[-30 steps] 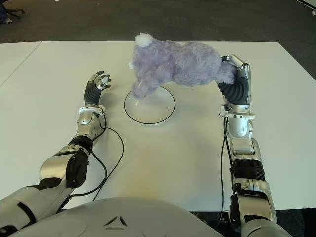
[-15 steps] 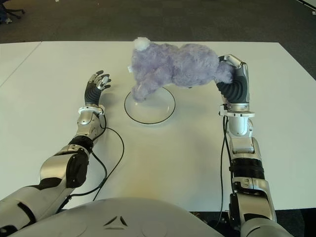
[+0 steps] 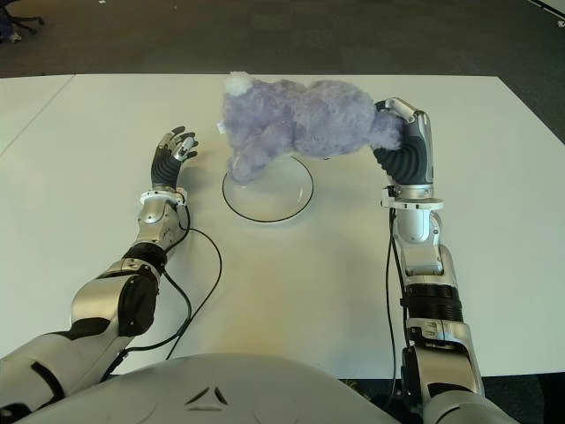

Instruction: Put the doll into the plate.

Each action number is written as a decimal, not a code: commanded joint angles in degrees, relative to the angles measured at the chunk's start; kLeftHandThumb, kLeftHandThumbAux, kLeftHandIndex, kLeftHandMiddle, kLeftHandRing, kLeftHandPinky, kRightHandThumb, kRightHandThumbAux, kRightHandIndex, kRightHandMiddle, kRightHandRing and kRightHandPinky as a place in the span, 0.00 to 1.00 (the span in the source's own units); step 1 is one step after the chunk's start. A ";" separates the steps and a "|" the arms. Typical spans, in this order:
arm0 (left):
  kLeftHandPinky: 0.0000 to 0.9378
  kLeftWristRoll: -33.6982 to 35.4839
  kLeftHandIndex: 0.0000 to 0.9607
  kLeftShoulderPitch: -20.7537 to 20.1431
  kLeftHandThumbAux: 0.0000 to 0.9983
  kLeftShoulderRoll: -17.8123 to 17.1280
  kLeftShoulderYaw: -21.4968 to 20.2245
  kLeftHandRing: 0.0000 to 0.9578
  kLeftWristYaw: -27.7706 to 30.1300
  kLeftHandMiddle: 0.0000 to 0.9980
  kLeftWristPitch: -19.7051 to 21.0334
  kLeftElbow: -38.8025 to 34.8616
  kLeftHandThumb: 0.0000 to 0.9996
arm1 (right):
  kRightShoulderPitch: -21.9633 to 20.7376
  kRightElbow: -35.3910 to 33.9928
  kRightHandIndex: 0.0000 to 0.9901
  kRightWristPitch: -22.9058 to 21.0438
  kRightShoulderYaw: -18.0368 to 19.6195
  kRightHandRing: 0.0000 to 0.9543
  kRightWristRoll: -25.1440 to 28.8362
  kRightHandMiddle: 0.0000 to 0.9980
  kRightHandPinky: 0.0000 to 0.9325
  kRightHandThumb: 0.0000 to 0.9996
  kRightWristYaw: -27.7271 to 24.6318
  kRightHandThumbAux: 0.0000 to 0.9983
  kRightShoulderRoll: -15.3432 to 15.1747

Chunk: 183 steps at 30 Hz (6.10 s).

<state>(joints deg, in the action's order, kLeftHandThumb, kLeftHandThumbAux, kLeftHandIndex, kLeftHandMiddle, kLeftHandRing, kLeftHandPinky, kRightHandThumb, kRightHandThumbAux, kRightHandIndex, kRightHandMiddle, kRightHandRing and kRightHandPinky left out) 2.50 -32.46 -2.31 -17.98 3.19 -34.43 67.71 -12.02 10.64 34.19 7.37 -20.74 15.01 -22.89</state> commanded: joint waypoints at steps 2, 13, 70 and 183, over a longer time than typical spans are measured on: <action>0.32 1.50 0.22 11.82 0.58 4.14 -1.37 0.30 -0.37 0.27 6.49 8.96 0.00 | -5.17 6.35 0.44 0.70 -1.51 0.91 1.25 0.86 0.92 0.68 0.23 0.73 2.00; 0.32 1.50 0.23 11.71 0.58 4.07 -1.77 0.29 -0.36 0.26 7.16 9.02 0.00 | -9.25 7.20 0.44 0.73 -3.41 0.91 2.52 0.86 0.92 0.68 -0.18 0.73 5.22; 0.32 0.80 0.25 11.60 0.58 4.41 -1.56 0.31 -2.08 0.28 7.37 9.11 0.00 | -13.64 29.61 0.44 6.32 -11.91 0.92 0.39 0.87 0.94 0.68 1.63 0.73 16.49; 0.30 0.22 0.23 12.05 0.58 4.42 -0.87 0.29 -1.28 0.27 6.42 8.98 0.00 | -9.73 37.19 0.78 6.15 -5.14 0.93 12.62 0.88 0.94 0.23 -12.22 0.75 8.59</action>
<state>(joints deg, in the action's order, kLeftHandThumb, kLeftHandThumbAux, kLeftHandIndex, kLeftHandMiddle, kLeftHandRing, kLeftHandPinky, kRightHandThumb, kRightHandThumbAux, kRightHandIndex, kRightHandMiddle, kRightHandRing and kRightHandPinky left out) 2.79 -32.95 -1.43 -19.10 1.75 -34.07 67.72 -26.47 51.49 36.07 5.17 -7.70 7.31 -14.90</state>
